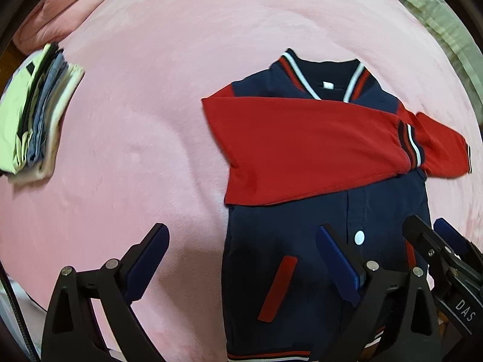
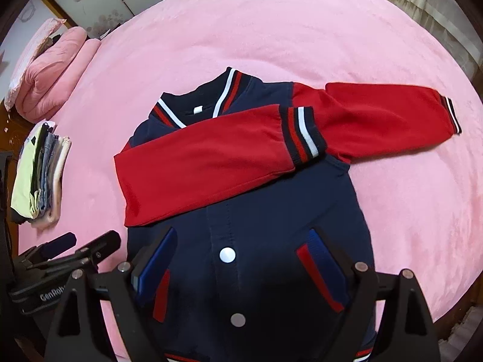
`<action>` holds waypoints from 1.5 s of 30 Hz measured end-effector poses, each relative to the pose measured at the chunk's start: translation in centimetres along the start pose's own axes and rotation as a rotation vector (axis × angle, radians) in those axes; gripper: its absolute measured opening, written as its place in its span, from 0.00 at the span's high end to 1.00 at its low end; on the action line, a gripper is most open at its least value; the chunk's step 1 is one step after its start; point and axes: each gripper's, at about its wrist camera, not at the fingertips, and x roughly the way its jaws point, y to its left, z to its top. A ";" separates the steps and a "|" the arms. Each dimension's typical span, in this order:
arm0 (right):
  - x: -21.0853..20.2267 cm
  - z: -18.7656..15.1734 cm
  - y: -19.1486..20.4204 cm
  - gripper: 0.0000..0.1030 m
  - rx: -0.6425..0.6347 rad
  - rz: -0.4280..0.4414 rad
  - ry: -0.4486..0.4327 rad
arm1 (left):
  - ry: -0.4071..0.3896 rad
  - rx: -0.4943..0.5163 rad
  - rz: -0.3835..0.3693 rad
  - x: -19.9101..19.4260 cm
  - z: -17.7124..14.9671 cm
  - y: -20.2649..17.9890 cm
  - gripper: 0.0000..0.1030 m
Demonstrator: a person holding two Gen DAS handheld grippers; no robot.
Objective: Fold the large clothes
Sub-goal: 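Lay the sleeve on the jacket and open the left tool, then grasp the cuff of the other red sleeve with the right tool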
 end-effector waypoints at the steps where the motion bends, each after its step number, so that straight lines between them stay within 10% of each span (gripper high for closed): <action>1: -0.1 -0.1 0.0 0.14 0.005 0.006 0.000 | -0.001 0.009 0.002 -0.1 -0.1 -0.2 0.06; 10: -0.4 -1.4 -3.3 0.14 0.088 0.017 0.006 | 0.069 0.082 0.007 0.8 -1.2 -3.0 0.06; 27: -1.6 -3.7 -23.5 0.14 0.469 0.102 0.172 | 0.192 0.125 -0.044 -0.4 -2.2 -19.4 0.06; 37: -2.9 -0.2 -34.5 0.16 0.539 0.197 0.111 | 0.241 0.113 -0.060 1.0 -0.8 -29.7 0.06; 45: -2.0 4.2 -40.2 0.36 0.567 0.247 0.039 | 0.247 0.070 -0.009 2.5 2.7 -32.9 0.06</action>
